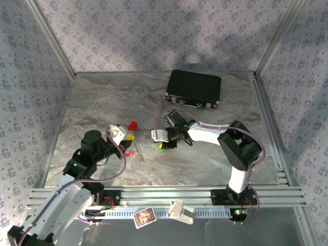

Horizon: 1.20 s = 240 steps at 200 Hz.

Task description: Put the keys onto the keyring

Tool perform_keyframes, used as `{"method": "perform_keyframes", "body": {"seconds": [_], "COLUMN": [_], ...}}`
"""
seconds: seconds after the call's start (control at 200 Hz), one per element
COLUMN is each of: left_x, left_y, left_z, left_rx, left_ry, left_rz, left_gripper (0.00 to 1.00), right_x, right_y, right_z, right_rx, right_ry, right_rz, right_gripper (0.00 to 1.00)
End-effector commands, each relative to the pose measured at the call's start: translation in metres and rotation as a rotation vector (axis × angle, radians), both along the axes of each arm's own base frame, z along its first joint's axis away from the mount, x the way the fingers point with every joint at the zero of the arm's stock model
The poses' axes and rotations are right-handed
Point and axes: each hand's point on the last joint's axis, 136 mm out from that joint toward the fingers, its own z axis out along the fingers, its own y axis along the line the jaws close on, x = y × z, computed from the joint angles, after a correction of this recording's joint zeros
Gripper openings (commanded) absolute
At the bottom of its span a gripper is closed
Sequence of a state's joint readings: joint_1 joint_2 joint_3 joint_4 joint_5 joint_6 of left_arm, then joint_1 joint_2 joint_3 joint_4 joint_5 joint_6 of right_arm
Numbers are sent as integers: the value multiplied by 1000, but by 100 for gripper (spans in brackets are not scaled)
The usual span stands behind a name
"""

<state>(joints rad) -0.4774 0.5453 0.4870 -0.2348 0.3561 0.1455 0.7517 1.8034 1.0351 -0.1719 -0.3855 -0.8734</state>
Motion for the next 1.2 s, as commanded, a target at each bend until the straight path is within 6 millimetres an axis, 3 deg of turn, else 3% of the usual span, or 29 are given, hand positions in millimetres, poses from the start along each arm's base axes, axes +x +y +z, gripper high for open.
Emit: {"method": "perform_keyframes", "body": {"seconds": [0.0, 0.894, 1.129, 1.194], "left_x": [0, -2, -2, -2], "left_y": [-6, -9, -8, -8], "left_z": [15, 16, 16, 16], "left_rx": [-33, -37, -36, -36], "left_ry": [-50, -48, -51, -49], "left_rz": [-37, -58, -55, -55], "left_gripper": [0, 0, 0, 0], "right_x": [-6, -5, -5, -6], "right_y": [-1, 0, 1, 2], "right_z": [-6, -16, -14, -9], "right_rx": [-37, -94, -88, -77], "right_ry": [31, 48, 48, 46], "right_rz": [35, 65, 65, 68], "right_gripper": [36, 19, 1, 0]}}
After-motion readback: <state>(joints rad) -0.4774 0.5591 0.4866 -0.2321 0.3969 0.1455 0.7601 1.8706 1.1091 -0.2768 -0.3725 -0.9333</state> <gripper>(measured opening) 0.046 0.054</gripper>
